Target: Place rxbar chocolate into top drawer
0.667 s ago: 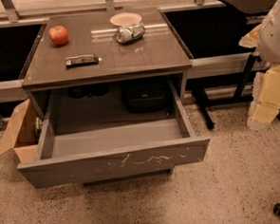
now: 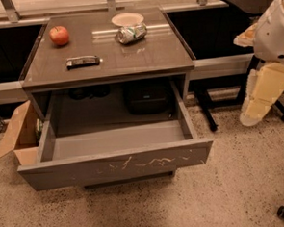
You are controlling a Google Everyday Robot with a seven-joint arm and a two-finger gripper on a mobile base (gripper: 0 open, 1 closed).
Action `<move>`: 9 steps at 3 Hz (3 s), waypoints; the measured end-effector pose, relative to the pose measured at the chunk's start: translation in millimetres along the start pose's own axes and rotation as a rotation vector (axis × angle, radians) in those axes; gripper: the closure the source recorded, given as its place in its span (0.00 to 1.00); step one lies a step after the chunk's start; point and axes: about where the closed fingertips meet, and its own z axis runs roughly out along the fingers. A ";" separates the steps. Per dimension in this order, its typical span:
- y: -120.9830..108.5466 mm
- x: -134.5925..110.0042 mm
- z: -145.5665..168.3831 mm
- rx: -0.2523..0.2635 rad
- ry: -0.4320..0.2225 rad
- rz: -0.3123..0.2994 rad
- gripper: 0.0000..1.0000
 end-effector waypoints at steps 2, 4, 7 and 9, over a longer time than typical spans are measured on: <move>-46.8 -42.2 40.1 -0.030 -0.185 -0.053 0.00; -68.9 -78.7 75.0 -0.075 -0.300 -0.083 0.00; -107.2 -130.1 102.2 -0.104 -0.450 -0.161 0.00; -142.1 -161.9 134.4 -0.131 -0.539 -0.235 0.00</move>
Offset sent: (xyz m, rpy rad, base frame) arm 0.1049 0.0585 -0.0222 0.2835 -0.0441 0.1696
